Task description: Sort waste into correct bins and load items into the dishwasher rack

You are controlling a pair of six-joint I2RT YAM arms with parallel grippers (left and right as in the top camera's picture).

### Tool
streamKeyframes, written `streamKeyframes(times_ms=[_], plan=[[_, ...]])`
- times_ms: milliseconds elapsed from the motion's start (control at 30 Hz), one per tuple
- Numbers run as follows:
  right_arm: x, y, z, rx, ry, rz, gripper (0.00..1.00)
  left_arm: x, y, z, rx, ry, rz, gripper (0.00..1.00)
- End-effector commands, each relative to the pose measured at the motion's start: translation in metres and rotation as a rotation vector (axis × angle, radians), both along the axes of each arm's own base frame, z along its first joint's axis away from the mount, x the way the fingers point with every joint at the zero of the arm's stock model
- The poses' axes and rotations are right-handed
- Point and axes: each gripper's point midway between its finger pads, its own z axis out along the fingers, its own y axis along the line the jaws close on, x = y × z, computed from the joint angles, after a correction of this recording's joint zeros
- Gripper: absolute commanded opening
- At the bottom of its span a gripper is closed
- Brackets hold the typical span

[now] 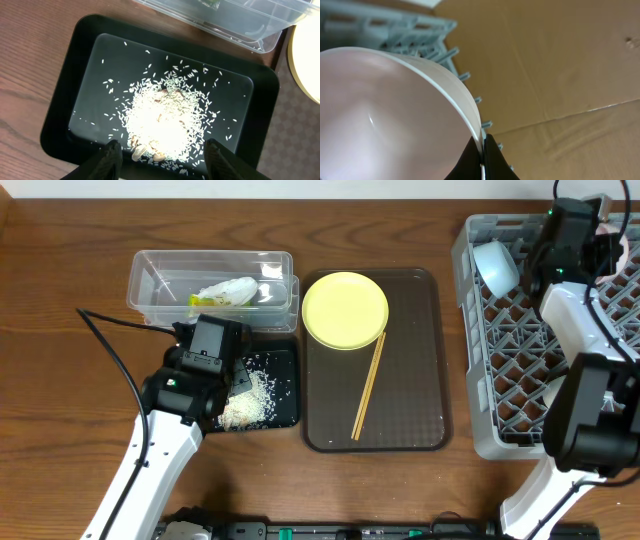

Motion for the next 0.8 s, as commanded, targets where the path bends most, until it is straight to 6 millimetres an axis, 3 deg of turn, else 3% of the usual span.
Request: streamKeyframes(times_ms=[0, 300, 433, 567, 767], plan=[[-0.003, 0.001, -0.014, 0.017, -0.013, -0.039, 0.01, 0.002, 0.004, 0.002, 0.009, -0.008, 0.028, 0.56], [0.006, 0.049, -0.037, 0.132, -0.042, 0.028, 0.04, 0.002, 0.004, 0.002, 0.009, -0.008, 0.028, 0.56], [0.005, 0.07, -0.044, 0.154, -0.026, 0.047, 0.22, 0.002, 0.004, 0.002, 0.009, -0.008, 0.028, 0.56], [-0.001, 0.088, -0.043, 0.182, -0.026, 0.054, 0.27, 0.002, 0.004, 0.002, 0.009, -0.008, 0.028, 0.56], [-0.013, 0.122, -0.023, 0.358, -0.04, 0.151, 0.44, 0.002, 0.004, 0.002, 0.009, -0.008, 0.028, 0.56]])
